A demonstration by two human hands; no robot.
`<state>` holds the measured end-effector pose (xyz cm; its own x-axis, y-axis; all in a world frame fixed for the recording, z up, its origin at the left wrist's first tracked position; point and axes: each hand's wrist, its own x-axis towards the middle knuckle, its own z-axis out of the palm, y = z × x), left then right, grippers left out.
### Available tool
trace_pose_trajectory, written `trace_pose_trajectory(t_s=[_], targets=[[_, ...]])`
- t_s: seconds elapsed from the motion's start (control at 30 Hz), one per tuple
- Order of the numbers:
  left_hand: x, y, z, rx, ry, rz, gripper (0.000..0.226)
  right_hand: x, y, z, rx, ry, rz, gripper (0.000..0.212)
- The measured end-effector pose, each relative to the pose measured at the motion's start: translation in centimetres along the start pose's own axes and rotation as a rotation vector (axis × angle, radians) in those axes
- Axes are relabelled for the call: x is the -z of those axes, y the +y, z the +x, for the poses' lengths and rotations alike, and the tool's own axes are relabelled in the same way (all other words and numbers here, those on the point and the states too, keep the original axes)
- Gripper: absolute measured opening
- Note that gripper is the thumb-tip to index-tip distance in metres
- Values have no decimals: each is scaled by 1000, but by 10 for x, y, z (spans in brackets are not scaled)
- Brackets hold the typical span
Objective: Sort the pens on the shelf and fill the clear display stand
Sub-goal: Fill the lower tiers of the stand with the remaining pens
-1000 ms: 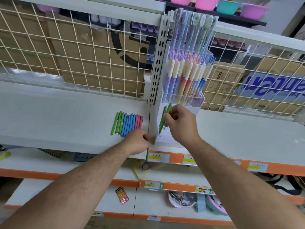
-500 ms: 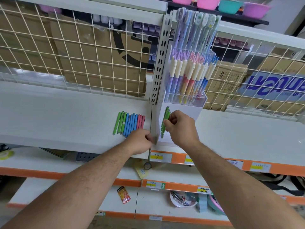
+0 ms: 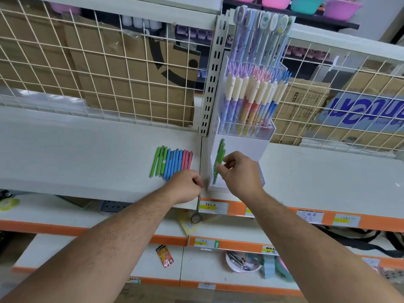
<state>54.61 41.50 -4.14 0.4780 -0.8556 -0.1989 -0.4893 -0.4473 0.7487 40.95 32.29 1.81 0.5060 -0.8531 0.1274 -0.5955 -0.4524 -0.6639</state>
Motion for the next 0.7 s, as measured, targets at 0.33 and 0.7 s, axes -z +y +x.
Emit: trace_pose_trajectory(t_s=[0.33,0.7], targets=[[31,-3,-5,-50,99,-19,17,-23,-7,-22,84,-214,-98,13],[82,-57,3,153,287,276,8,-80,-57,-2,234,-367,-297,19]])
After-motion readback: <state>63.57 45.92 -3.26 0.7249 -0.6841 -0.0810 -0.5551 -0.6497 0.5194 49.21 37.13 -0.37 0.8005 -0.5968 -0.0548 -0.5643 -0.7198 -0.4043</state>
